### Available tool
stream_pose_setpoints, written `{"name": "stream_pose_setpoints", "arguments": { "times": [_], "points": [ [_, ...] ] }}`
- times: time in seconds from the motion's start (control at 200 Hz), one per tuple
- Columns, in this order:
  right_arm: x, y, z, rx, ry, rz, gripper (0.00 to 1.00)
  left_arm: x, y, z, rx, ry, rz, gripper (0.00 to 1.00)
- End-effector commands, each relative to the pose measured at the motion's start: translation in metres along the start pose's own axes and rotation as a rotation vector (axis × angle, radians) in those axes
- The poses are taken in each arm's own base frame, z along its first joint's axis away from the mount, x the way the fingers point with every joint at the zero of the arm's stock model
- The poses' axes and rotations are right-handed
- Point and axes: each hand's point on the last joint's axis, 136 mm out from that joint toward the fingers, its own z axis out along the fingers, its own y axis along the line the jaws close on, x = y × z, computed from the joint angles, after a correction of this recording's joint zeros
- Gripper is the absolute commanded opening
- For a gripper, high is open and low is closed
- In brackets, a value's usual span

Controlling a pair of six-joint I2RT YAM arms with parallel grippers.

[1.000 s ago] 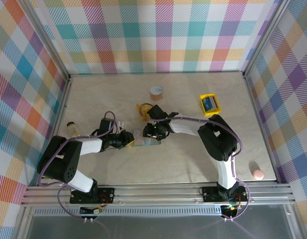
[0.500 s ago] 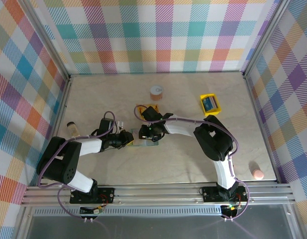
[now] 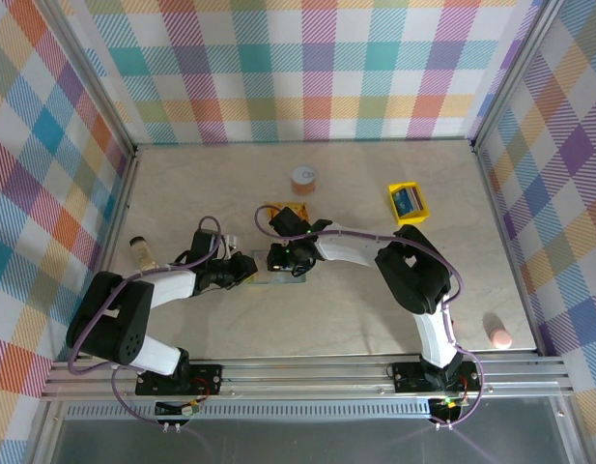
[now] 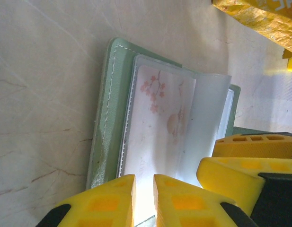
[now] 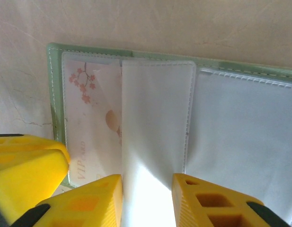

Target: Put the credit cards into the card holder

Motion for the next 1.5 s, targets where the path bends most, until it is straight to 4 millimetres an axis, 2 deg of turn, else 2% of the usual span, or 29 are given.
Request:
{"name": "stream_pose_setpoints", "arguments": {
  "times": [0.0, 0.335, 0.785, 1.08, 1.325, 1.495],
  "points": [
    [-0.001, 0.006, 0.002, -0.012, 0.01, -0.012, 0.33, 0.003, 0.0, -0.005, -0.027, 0.0, 0.011, 0.17],
    [-0.002, 0.011, 0.002, -0.026, 0.012, -0.023, 0.32, 0.006, 0.008, -0.009, -0.061, -0.002, -0.003, 0.17],
    [-0.002, 0.029, 0.008, -0.066, 0.031, -0.051, 0.31, 0.005, 0.011, -0.017, -0.077, -0.011, -0.003, 0.18],
    [-0.001, 0.03, 0.01, -0.061, 0.037, -0.052, 0.31, 0.007, 0.014, -0.019, -0.083, -0.009, -0.008, 0.18],
    [-0.009, 0.051, -0.011, -0.088, 0.004, -0.084, 0.31, 0.007, 0.018, -0.019, -0.092, -0.012, -0.018, 0.18],
    [-0.022, 0.076, -0.048, -0.138, -0.064, -0.117, 0.35, 0.003, 0.02, -0.025, -0.081, -0.039, -0.039, 0.18]
  ]
}}
